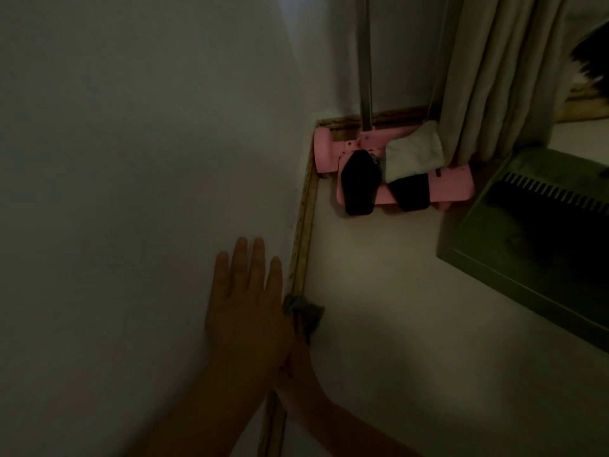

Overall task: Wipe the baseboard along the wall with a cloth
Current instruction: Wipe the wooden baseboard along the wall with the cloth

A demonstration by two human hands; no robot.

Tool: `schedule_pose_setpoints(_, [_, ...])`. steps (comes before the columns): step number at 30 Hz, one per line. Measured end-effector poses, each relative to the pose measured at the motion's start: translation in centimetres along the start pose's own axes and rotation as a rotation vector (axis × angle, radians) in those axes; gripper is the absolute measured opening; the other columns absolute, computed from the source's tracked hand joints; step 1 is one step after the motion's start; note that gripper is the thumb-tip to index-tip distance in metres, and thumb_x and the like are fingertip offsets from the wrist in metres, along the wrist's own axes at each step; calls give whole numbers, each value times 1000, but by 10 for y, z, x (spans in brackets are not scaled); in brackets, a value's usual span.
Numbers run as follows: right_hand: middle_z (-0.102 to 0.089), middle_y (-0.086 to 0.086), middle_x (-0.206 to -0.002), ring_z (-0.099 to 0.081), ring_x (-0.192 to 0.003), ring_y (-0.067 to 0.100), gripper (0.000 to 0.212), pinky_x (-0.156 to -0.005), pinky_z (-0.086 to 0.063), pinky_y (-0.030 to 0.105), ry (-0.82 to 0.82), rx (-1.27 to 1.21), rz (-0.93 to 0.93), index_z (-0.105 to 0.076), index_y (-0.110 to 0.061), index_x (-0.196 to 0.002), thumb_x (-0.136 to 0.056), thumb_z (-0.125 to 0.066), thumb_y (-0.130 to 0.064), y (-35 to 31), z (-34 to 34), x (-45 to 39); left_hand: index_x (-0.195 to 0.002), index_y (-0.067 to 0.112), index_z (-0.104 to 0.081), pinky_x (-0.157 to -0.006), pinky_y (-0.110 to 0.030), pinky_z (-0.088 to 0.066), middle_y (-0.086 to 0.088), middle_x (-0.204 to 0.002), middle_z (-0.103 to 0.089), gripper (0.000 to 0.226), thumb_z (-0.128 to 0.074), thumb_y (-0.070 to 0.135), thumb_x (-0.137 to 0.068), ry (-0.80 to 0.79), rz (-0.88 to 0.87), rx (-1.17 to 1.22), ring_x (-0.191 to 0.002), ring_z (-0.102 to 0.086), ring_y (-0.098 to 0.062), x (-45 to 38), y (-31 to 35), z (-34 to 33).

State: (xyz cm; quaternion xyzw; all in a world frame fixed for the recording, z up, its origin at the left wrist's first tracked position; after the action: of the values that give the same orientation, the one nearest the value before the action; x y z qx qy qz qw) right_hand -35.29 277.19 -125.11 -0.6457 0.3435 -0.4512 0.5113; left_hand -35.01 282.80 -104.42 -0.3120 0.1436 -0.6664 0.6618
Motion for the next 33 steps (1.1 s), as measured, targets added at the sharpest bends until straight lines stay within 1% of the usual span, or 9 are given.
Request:
schedule_pose_setpoints(4, [13,-18,-158,10,-146,6,101,-120,-5,43,-52,-16,-101,10,-43,-146,-74,-51,-80,-22,8,0,-141,11,25,-74,-58,45,-21,-144,40,79,-25,51,-95,-82,-20,-148,-127,41,-41,8,-6,-6])
schedule_pose_setpoints(7, [13,-19,-158,7,-146,4,103,-120,-12,43,-39,-91,-119,8,-49,-143,-68,-52,-85,-30,16,-1,-133,7,29,-79,-60,42,-23,-142,41,77,-21,52,-96,-117,-49,-200,-127,41,-44,15,-8,-9])
schedule_pose_setpoints(10, [15,-16,-158,8,-146,6,110,-120,-10,43,-91,-74,-107,11,-50,-143,-61,-49,-91,-26,15,-11,-132,10,27,-81,-58,43,-22,-142,40,66,-15,46,-98,-128,-66,-188,-127,41,-44,24,-6,-15])
schedule_pose_setpoints(17, [20,-22,-154,14,-142,4,105,-120,-13,46,-146,-75,-107,11,-59,-138,-61,-54,-88,-21,16,-5,-134,10,28,-89,-57,38,-19,-142,41,68,-14,48,-96,-133,-67,-248,-127,42,-41,40,-8,-16])
schedule_pose_setpoints(20, [22,-25,-152,15,-141,2,94,-119,-16,45,-155,-62,-82,11,-67,-132,-67,-55,-83,-19,9,11,-133,9,28,-87,-58,39,-20,-142,41,72,-17,51,-95,-161,-71,-297,-128,40,-43,50,-12,-15])
schedule_pose_setpoints(24, [22,-16,-155,14,-144,8,90,-119,-15,46,-150,-4,-91,14,-71,-122,-58,-46,-93,-15,3,25,-135,11,31,-81,-59,42,-20,-141,43,72,-16,49,-96,-193,-87,-356,-118,47,-43,60,-18,-13])
schedule_pose_setpoints(27, [18,-16,-156,8,-146,8,85,-119,-17,43,-160,-75,-79,8,-78,-120,-61,-52,-89,-22,6,20,-139,12,28,-82,-58,41,-19,-142,42,70,-15,47,-97,-196,-88,-346,-119,46,-41,64,-19,-12])
schedule_pose_setpoints(30, [16,-16,-156,1,-143,6,91,-113,-18,25,-191,-76,-74,6,-65,-133,-66,-53,-83,-33,19,10,-141,13,26,-88,-58,37,-18,-143,42,70,-15,47,-96,-182,-72,-331,-127,42,-40,66,-19,-12])
schedule_pose_setpoints(33, [15,-13,-157,1,-142,6,93,-110,-16,23,-200,-52,-66,8,-49,-144,-74,-50,-72,-39,27,1,-139,11,28,-93,-58,34,-19,-143,42,70,-15,46,-96,-182,-42,-316,-129,40,-41,72,-15,-16])
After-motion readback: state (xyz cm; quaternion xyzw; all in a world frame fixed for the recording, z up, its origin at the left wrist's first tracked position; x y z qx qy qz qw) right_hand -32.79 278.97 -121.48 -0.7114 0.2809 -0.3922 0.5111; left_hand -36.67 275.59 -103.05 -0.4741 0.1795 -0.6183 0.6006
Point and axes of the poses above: each hand's wrist, its own x-axis away from the middle knuckle, its own z-axis out of the back of the hand, y = z × x, the point moved 6 cm from there along -x, towards the middle knuckle
